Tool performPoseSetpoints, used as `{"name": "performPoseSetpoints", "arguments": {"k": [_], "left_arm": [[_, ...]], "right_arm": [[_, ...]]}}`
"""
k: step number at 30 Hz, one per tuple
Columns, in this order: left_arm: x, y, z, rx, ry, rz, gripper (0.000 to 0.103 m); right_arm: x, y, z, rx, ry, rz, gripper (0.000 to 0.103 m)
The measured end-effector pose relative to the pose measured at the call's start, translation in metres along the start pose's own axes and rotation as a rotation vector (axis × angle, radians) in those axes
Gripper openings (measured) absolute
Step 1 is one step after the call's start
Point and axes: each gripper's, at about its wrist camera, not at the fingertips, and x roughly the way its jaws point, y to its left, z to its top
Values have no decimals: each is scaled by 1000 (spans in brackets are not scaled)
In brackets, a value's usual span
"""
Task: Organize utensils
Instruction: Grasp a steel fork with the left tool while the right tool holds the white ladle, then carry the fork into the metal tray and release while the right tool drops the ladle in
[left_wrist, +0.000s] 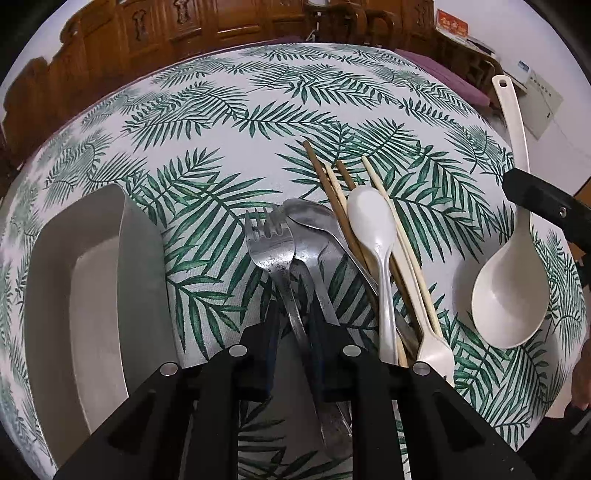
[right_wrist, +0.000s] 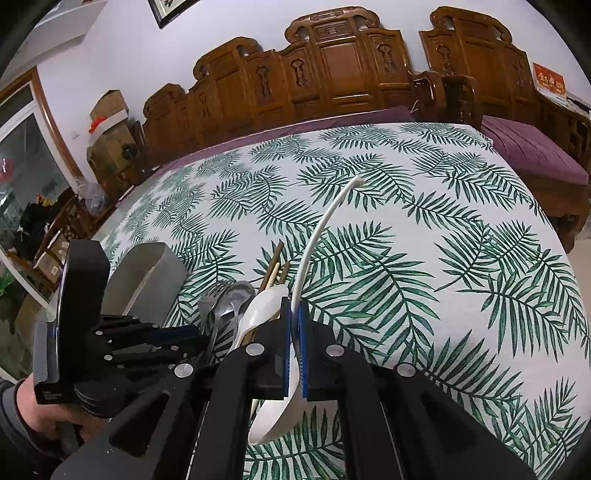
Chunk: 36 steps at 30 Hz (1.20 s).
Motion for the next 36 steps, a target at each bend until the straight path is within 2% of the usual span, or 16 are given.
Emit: {"name": "performPoseSetpoints", "arguments": {"k": [6,15,28,32,36], "left_arm": [[-8,6,-2,-3,-12,-5,6],[-46,12,-12,17,-98,-34,6],[-106,63,-25,-62,-232,-120,6],[-112,85,-26,-82,-255,-101,6],[-104,103,-26,-103,-239,-72,6]], "right_arm": [[-6,9,3,-18,-10,17,5],[-5,29,6,-40,-13,49,5],[14,69,11,-75,1,106,5],[19,77,10,-87,8,114,5],[23,83,9,-96,15,117,5]]}}
